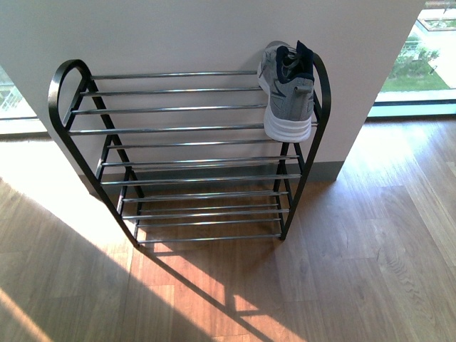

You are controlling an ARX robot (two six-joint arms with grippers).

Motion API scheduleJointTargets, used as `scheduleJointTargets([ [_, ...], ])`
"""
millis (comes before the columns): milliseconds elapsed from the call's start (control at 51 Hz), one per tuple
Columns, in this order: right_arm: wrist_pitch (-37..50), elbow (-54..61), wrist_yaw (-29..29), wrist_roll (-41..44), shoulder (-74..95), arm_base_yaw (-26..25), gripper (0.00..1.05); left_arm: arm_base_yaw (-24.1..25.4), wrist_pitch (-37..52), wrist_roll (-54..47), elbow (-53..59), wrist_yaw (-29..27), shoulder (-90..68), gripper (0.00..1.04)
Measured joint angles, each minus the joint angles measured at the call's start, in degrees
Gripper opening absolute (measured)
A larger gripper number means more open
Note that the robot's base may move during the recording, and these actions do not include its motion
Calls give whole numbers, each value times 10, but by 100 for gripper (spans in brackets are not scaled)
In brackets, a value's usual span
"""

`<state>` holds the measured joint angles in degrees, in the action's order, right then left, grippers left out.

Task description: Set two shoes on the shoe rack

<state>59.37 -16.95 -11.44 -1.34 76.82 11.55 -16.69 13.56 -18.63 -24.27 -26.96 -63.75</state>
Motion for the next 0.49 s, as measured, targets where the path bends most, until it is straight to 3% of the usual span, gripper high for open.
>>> scheduleJointTargets([
  [235,-1,85,42,12,-93,-39,1,0,0,0,0,0,0,2],
  [490,-55,132,66,12,-182,-64,1,0,0,0,0,2,0,2],
])
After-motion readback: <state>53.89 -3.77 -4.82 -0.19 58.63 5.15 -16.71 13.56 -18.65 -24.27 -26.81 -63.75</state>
